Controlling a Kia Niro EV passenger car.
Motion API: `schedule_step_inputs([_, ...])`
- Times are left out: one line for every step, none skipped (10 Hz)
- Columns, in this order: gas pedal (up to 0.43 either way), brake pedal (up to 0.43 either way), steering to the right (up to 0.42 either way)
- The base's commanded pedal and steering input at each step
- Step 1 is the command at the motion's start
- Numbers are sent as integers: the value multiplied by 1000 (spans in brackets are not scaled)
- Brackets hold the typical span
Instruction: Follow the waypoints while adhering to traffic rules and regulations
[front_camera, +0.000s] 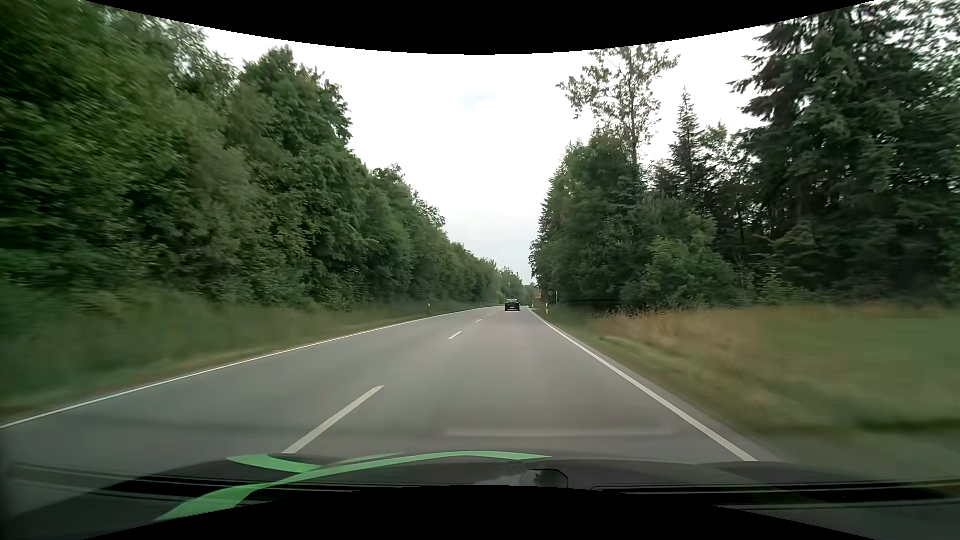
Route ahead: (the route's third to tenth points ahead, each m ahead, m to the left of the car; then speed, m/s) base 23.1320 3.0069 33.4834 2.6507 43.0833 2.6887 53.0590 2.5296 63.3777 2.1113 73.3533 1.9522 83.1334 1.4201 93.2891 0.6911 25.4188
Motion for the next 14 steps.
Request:
schedule_step_inputs([189, 0, 1])
schedule_step_inputs([189, 0, 1])
schedule_step_inputs([189, 0, 1])
schedule_step_inputs([189, 0, 2])
schedule_step_inputs([197, 0, 1])
schedule_step_inputs([197, 0, 1])
schedule_step_inputs([197, 0, 1])
schedule_step_inputs([189, 0, 1])
schedule_step_inputs([189, 0, 2])
schedule_step_inputs([189, 0, 1])
schedule_step_inputs([189, 0, 1])
schedule_step_inputs([189, 0, 1])
schedule_step_inputs([150, 0, 1])
schedule_step_inputs([87, 0, 1])
